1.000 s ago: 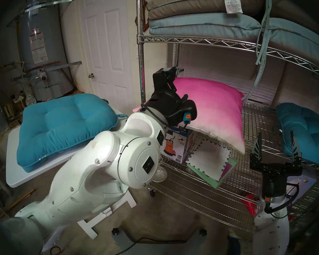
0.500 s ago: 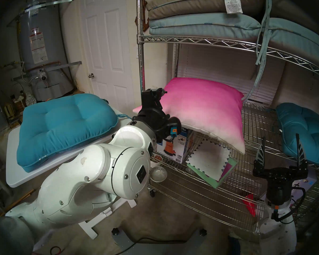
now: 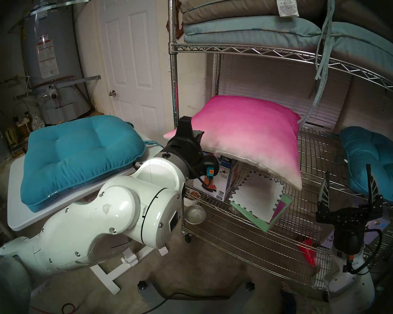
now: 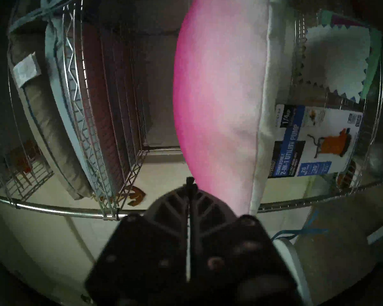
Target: Put cushion on the shelf
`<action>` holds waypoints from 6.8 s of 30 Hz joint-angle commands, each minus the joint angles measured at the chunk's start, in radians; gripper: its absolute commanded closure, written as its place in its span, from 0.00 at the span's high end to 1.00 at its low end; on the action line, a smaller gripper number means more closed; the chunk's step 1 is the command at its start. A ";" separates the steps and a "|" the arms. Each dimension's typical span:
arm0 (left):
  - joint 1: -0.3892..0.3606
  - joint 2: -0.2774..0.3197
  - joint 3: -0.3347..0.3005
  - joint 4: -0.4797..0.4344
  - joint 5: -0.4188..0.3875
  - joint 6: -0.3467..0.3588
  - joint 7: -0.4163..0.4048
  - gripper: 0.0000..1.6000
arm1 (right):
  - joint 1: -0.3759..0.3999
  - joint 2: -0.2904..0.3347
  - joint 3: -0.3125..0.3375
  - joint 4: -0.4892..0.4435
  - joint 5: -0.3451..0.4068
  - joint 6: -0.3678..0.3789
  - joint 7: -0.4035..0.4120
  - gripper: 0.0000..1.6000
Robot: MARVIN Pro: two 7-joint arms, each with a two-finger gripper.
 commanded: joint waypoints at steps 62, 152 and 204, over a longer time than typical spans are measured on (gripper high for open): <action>-0.097 -0.085 -0.017 0.266 -0.037 -0.168 0.193 0.00 | 0.103 0.315 -0.144 0.038 0.082 0.001 -0.003 1.00; -0.230 -0.178 -0.105 0.607 -0.160 -0.372 0.401 0.00 | 0.681 0.166 -0.480 0.350 0.086 0.010 0.215 0.00; -0.095 -0.048 -0.020 0.112 0.048 0.023 -0.096 0.00 | 0.538 0.158 -0.410 0.253 0.065 0.006 0.176 0.00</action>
